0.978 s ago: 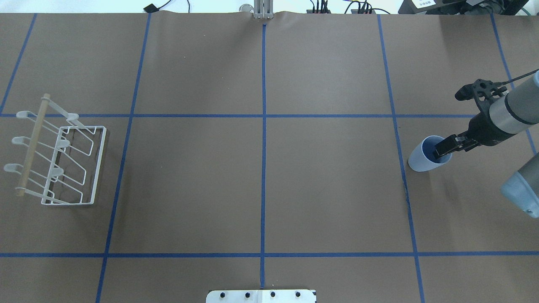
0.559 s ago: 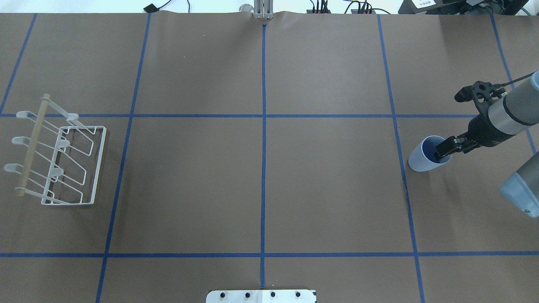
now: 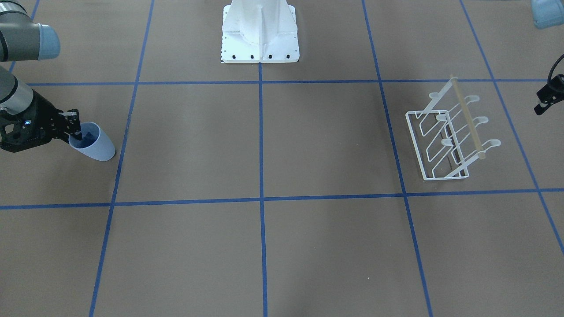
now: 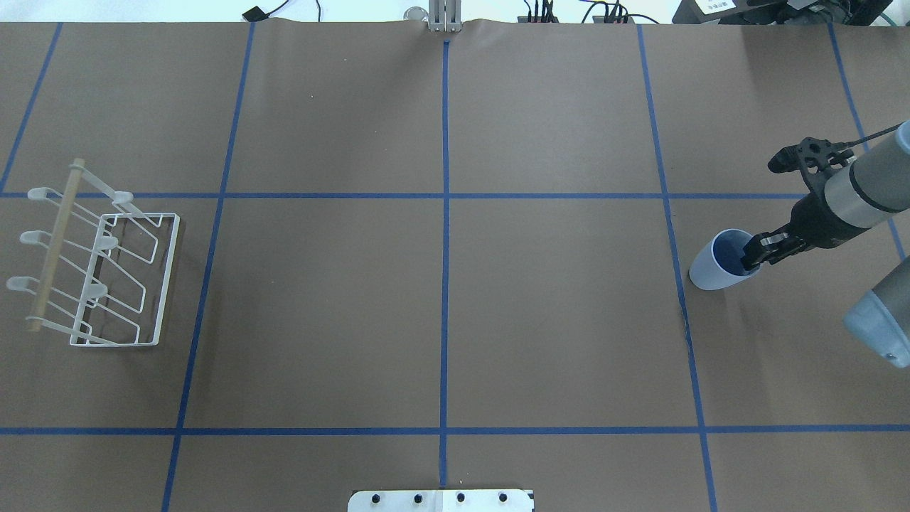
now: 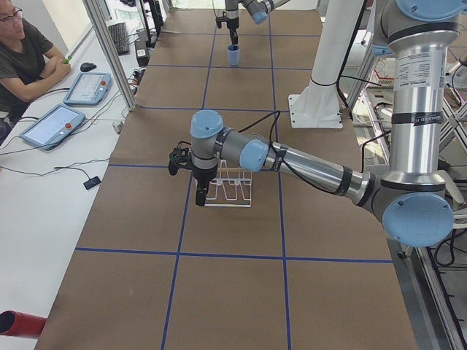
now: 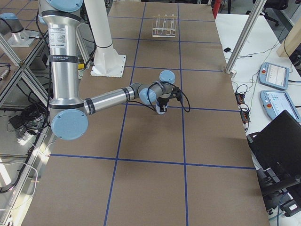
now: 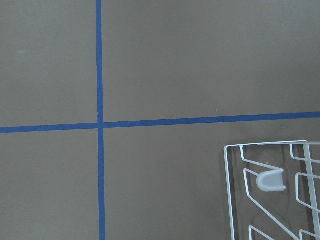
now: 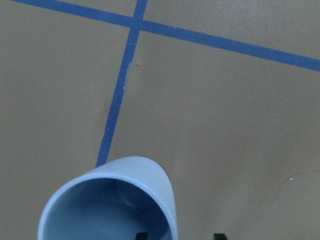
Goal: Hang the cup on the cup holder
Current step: 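Close the right gripper on the cup rim, then lift the cup and carry it toward the center while the left arm approaches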
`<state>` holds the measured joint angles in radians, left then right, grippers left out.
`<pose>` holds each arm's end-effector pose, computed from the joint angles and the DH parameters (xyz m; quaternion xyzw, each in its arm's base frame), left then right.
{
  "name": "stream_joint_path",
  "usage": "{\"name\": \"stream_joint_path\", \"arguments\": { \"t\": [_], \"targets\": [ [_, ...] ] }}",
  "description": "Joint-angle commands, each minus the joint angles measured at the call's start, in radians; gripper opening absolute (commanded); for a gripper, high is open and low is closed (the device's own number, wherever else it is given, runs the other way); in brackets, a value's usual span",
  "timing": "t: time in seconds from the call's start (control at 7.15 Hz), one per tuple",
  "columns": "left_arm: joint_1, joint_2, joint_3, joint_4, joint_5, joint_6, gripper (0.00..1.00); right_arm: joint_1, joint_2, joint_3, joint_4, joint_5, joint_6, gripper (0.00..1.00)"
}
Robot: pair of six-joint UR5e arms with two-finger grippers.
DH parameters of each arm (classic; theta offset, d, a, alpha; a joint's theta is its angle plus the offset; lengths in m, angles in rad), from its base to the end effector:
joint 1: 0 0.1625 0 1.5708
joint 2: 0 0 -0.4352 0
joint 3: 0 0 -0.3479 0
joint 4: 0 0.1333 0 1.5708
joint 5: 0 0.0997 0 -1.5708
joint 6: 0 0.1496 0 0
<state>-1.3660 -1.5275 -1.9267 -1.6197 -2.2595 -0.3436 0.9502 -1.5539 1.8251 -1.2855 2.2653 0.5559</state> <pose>0.0533 -0.4448 0.5631 0.0730 0.3655 -0.0037 0.9279 -0.2532 -0.4188 0.5494 0.0333 -0.4155 -0.1227 0.9007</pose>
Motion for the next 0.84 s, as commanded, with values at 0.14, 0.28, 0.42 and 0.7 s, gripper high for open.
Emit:
{"name": "stream_joint_path", "arguments": {
  "t": [0.14, 0.28, 0.42, 0.7],
  "targets": [
    [0.001, 0.0, -0.006, -0.002, -0.006, -0.002, 0.98, 0.045, 0.0, 0.072, -0.002, 0.011, 0.002, 0.0],
    [0.001, -0.006, -0.015, -0.003, -0.009, -0.003, 0.98, 0.067, 0.003, 0.101, 0.0, 0.013, 0.031, 0.0],
    [0.002, -0.037, -0.021, -0.003, -0.024, -0.003, 0.98, 0.067, 0.02, 0.118, 0.038, 0.011, 0.094, 0.0],
    [0.04, -0.129, -0.021, -0.005, -0.086, -0.078, 0.98, 0.061, 0.092, 0.085, 0.284, 0.011, 0.415, 0.0]
  ]
}}
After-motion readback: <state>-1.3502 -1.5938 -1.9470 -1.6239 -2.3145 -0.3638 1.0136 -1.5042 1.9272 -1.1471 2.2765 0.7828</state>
